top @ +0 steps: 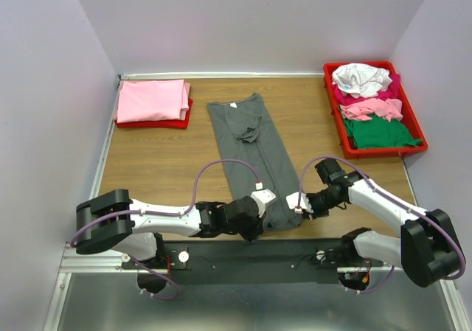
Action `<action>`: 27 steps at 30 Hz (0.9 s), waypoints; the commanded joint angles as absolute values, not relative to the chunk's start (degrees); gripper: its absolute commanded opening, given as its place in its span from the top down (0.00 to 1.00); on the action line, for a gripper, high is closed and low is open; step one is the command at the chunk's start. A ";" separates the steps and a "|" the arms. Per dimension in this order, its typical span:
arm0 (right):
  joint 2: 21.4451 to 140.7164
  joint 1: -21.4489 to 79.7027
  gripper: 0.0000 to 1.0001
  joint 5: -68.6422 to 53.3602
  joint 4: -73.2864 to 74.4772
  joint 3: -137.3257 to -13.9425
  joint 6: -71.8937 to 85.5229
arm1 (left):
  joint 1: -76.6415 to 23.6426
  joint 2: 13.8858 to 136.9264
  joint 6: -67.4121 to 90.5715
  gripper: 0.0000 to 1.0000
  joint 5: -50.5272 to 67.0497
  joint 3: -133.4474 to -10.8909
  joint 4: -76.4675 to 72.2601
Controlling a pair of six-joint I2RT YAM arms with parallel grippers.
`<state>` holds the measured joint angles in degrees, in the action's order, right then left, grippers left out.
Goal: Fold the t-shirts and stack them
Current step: Fold the tshirt
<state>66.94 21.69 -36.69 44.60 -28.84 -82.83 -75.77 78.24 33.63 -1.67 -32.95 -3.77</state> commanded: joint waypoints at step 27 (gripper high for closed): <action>101.67 21.45 1.00 -30.86 39.91 -76.45 -56.96 | -38.42 76.90 20.04 1.00 9.66 -41.47 -7.12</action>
<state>96.27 21.69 -35.11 43.66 -71.05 -62.98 -42.13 73.63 24.29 6.24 -39.18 -6.22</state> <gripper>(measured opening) 0.012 0.007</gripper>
